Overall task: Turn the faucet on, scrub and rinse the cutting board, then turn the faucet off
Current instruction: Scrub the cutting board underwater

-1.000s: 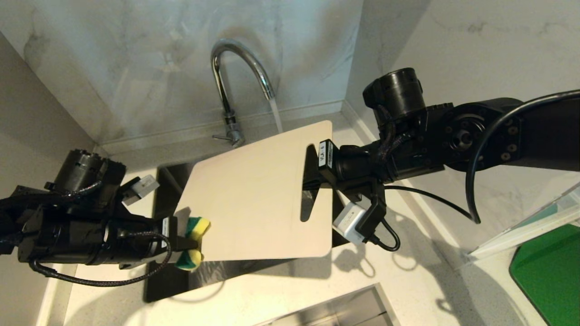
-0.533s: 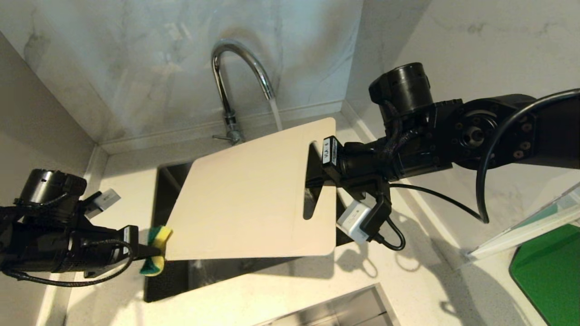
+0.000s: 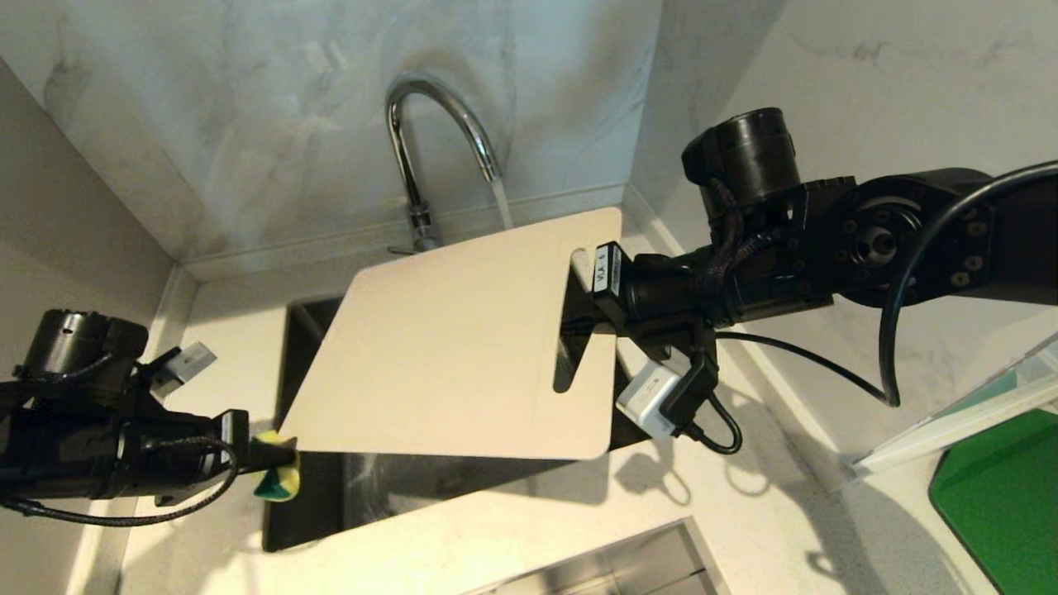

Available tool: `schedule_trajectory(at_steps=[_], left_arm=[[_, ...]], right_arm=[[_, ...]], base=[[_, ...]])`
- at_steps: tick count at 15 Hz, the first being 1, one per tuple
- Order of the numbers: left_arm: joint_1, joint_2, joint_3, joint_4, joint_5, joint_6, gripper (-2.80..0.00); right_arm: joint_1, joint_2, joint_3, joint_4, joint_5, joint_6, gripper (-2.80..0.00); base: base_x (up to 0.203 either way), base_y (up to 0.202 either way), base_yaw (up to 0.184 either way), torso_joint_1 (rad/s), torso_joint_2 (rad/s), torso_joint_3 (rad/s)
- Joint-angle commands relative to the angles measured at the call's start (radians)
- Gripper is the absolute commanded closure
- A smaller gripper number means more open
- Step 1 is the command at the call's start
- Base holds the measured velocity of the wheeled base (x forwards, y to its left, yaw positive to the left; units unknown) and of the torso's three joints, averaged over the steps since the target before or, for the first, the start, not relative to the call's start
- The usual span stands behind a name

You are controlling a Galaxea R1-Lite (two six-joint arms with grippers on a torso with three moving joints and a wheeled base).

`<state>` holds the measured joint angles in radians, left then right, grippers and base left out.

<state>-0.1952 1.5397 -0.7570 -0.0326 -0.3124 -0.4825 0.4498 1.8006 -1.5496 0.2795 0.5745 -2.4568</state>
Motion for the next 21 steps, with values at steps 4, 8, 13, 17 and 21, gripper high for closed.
schedule_trajectory(at_steps=[4,8,13,17,21], left_arm=[[-0.227,-0.042,-0.313,0.221,0.071,-0.084,0.0],[-0.38,-0.016,-0.447,0.323,0.169,-0.114,0.0],[-0.397,-0.016,-0.466,0.325,0.176,-0.116,0.0],[-0.428,-0.022,-0.518,0.336,0.194,-0.123,0.0],[-0.332,-0.067,-0.598,0.426,0.201,-0.1,0.0]], right_arm=[[0.001,0.003,0.003,0.003,-0.004,-0.014,0.0],[0.001,0.005,0.003,0.003,-0.008,-0.014,0.0],[0.004,0.003,0.012,0.003,-0.008,-0.01,0.0],[0.015,-0.025,0.071,-0.064,-0.019,0.024,0.0],[0.027,-0.087,0.15,-0.106,-0.072,0.168,0.0]], base=[[0.0,0.0,0.0,0.0,0.0,0.0],[0.0,0.0,0.0,0.0,0.0,0.0],[0.0,0.0,0.0,0.0,0.0,0.0],[0.0,0.0,0.0,0.0,0.0,0.0],[0.0,0.0,0.0,0.0,0.0,0.0]])
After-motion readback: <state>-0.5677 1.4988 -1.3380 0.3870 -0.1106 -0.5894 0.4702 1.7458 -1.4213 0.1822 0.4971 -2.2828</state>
